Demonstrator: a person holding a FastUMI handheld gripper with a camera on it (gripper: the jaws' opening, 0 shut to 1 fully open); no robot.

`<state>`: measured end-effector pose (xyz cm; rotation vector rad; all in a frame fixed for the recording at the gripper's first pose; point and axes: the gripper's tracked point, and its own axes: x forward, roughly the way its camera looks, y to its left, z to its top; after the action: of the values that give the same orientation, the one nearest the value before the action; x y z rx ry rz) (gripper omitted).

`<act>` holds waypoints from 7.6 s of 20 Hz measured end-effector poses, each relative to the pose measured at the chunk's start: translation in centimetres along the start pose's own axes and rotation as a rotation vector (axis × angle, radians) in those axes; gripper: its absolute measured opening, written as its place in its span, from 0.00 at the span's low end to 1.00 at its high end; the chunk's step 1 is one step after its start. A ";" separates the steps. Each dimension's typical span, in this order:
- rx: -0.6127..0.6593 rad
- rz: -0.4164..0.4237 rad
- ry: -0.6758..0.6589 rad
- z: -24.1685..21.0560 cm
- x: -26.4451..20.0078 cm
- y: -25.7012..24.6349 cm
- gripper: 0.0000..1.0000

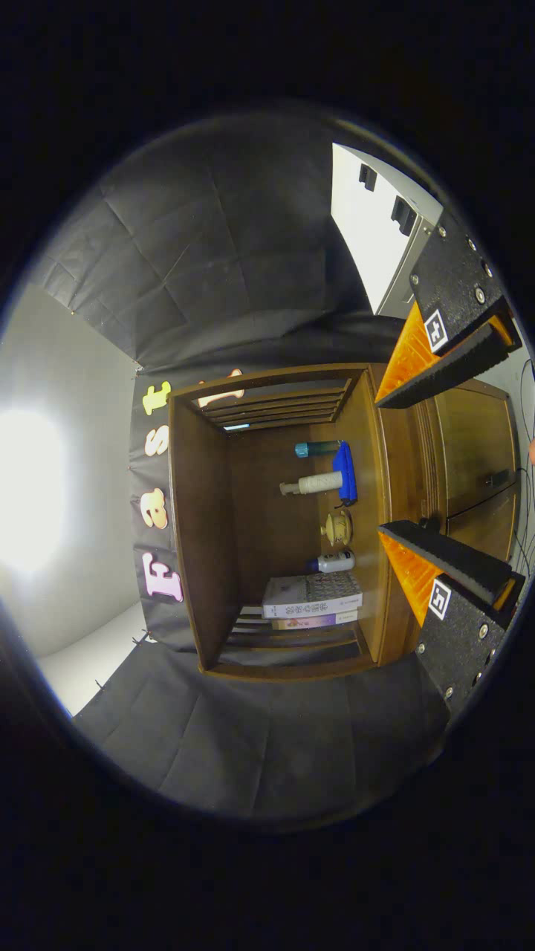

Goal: Pull open the drawer, take out the items inside it, and place them on the countertop above the cabinet.

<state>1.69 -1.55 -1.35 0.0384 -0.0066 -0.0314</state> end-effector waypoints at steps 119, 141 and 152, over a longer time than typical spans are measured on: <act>-0.117 0.250 0.096 -9.3 -4.2 10.3 0.94; -0.071 0.253 0.464 -9.3 7.2 9.6 0.94; -0.024 0.232 0.765 -14.9 8.4 9.3 0.88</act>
<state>10.43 8.03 -15.81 0.0240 0.7535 0.2162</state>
